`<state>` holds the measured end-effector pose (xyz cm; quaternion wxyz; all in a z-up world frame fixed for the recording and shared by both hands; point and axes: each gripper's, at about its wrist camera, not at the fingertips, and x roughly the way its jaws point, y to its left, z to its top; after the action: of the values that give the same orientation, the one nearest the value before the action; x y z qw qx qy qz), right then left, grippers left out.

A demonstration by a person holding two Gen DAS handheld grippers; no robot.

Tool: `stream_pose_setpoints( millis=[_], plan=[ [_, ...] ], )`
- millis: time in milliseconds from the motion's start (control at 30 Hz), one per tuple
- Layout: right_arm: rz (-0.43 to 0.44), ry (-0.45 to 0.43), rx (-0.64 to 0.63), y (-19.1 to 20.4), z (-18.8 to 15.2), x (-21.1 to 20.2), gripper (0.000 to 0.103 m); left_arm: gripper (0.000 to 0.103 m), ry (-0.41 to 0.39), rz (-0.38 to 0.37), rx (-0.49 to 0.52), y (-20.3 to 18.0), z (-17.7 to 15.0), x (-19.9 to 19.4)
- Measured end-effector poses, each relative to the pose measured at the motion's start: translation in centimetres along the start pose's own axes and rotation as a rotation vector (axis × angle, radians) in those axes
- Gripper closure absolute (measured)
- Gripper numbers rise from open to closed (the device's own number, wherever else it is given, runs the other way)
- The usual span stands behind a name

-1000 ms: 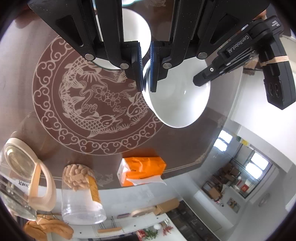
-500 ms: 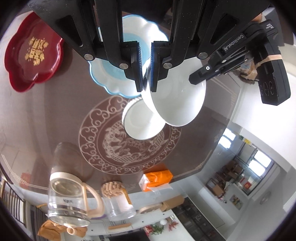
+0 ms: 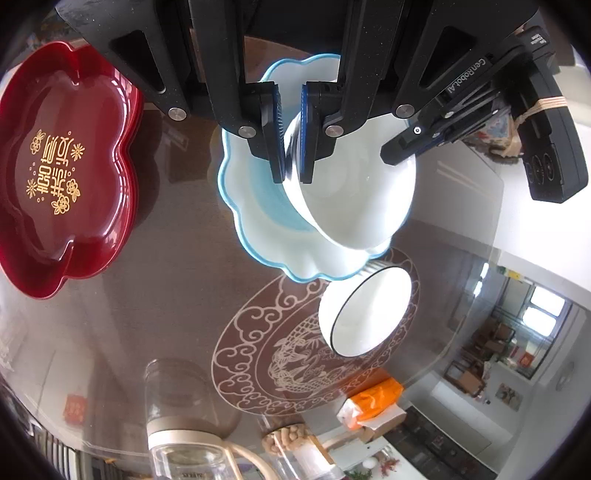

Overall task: Organize plates and bowls
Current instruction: 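Lower the plain white bowl into the blue-rimmed bowl and open both tools, then withdraw both tools from the nested bowls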

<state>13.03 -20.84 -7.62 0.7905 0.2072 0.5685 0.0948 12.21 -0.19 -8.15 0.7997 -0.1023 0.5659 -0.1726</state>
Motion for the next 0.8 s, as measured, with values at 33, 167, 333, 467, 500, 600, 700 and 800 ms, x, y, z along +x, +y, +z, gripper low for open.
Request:
stream_pose_setpoints(
  millis=[33, 167, 333, 467, 500, 600, 700, 800],
  plan=[
    [0.001, 0.004, 0.002, -0.1, -0.3, 0.0, 0.093, 0.094, 0.003, 0.002, 0.001, 0.0, 0.0, 0.1],
    [0.007, 0.008, 0.006, -0.4, -0.6, 0.4, 0.093, 0.094, 0.005, 0.012, 0.009, 0.1, 0.0, 0.4],
    [0.023, 0.004, 0.01, -0.7, -0.6, 0.6, 0.092, 0.092, -0.014, 0.02, 0.026, -0.3, 0.2, 0.4],
    [0.041, -0.015, 0.008, -0.9, -0.7, 0.6, 0.089, 0.067, -0.047, 0.019, 0.031, -0.5, 0.2, 0.1],
    [0.045, -0.022, 0.007, -0.9, -0.8, 0.5, 0.089, 0.059, -0.069, 0.021, 0.03, -0.5, 0.2, -0.3],
    [0.078, -0.06, 0.004, -0.8, -1.0, -0.4, 0.076, 0.049, -0.154, 0.027, 0.038, -0.5, 0.0, -2.2],
    [0.07, -0.149, -0.025, -0.2, -2.0, -2.7, 0.055, 0.025, -0.275, 0.088, 0.068, -0.7, -0.6, -4.8],
    [-0.015, -0.292, -0.108, 1.1, -3.6, -5.4, 0.047, 0.012, -0.388, 0.186, 0.082, -0.5, -1.7, -6.8]
  ],
)
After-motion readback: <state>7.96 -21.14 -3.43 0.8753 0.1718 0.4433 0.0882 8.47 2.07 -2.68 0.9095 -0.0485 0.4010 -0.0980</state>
